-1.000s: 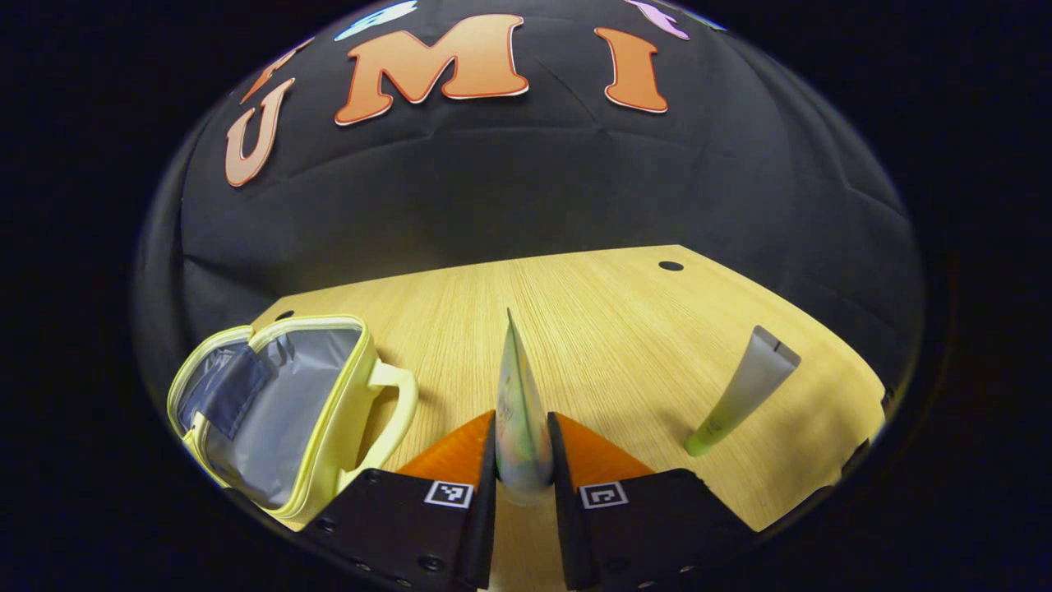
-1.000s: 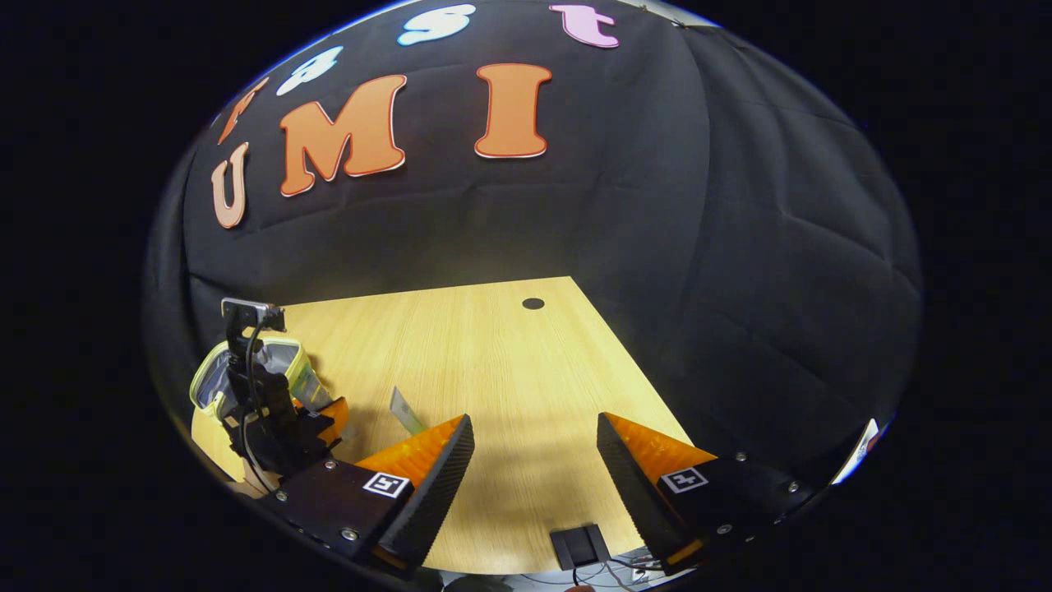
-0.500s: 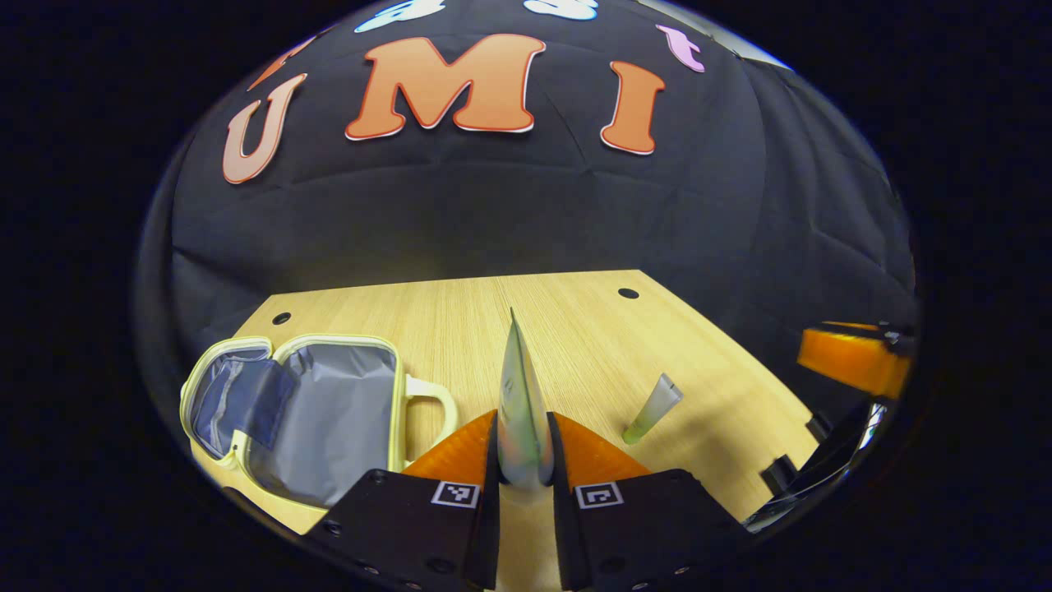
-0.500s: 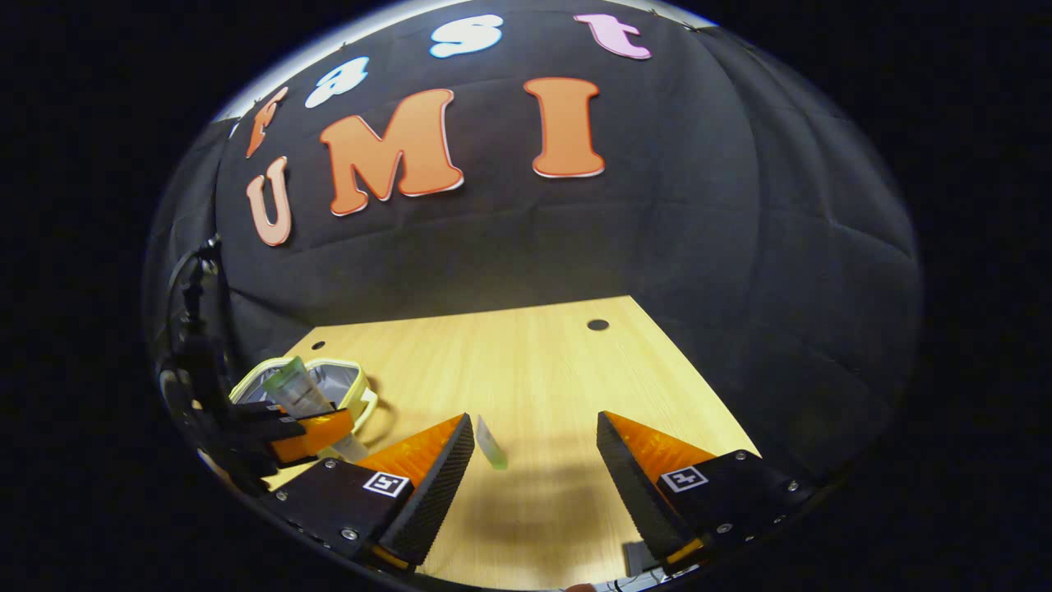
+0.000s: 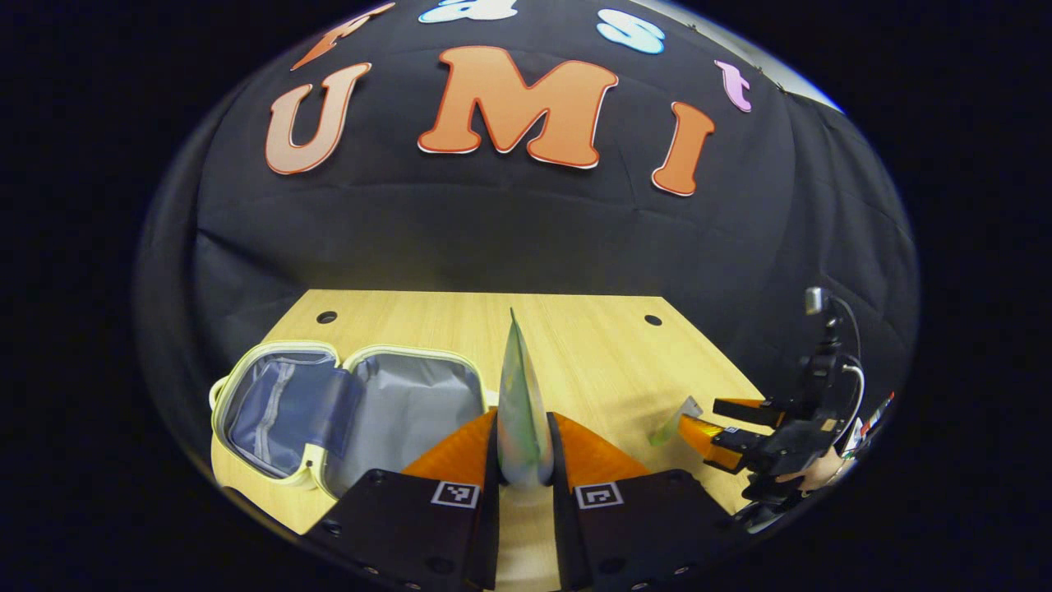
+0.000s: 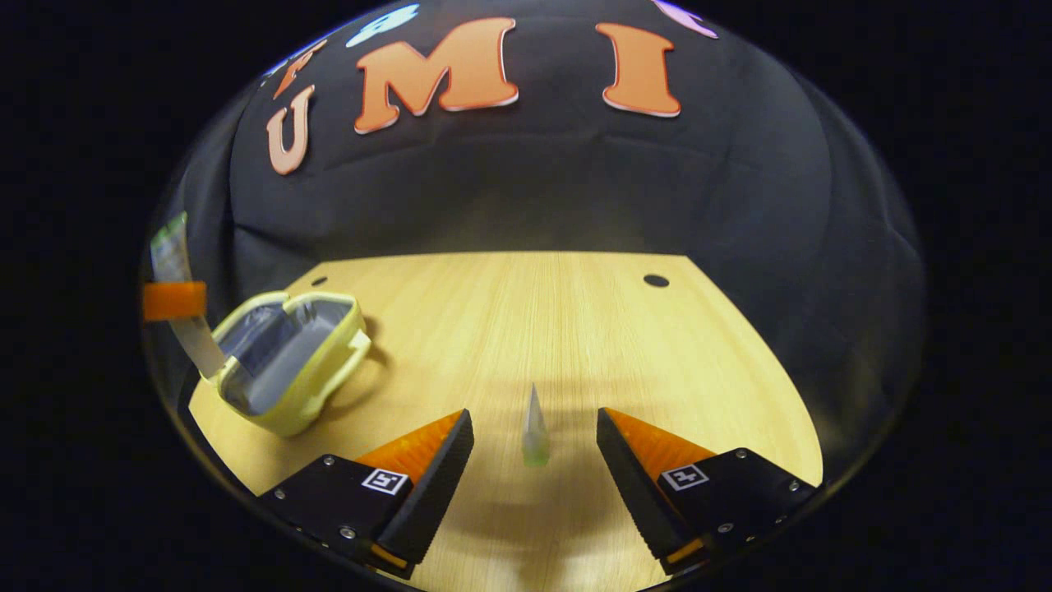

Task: First open the suitcase, pack the skin care products into it, and then close the suitcase.

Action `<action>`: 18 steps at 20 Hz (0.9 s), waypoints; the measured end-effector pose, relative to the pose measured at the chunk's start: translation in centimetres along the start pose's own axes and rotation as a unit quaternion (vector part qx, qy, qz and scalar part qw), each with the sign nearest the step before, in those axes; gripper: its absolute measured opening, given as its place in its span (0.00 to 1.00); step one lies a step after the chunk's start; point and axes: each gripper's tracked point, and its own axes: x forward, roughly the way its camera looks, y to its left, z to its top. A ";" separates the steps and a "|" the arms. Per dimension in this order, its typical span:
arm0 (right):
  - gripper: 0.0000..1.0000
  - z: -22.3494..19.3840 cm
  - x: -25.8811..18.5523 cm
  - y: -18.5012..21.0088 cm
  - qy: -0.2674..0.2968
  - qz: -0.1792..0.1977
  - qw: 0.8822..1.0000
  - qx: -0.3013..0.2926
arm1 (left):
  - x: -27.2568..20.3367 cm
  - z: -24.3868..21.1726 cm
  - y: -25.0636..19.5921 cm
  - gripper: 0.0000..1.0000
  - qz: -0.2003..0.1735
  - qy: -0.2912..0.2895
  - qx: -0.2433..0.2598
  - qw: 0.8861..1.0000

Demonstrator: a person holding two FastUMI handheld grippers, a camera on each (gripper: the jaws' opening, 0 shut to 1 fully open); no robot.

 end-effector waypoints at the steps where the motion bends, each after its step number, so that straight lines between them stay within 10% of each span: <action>1: 0.96 -0.6 0.9 0.0 0.007 -0.005 1.000 -0.003 | -0.1 0.0 0.6 0.28 -0.001 0.001 -0.002 1.000; 6: 0.85 -2.4 3.8 -0.6 0.039 -0.028 0.999 -0.006 | -0.2 -1.3 3.3 0.28 -0.003 0.018 -0.001 1.000; 13: 0.29 -4.3 5.2 0.3 0.083 -0.025 0.996 -0.006 | 0.5 -2.0 4.7 0.28 -0.013 0.036 -0.003 0.999; 18: 0.31 -1.3 1.0 2.3 0.078 0.013 0.996 0.029 | -0.1 -1.6 8.5 0.28 -0.005 0.054 -0.008 0.998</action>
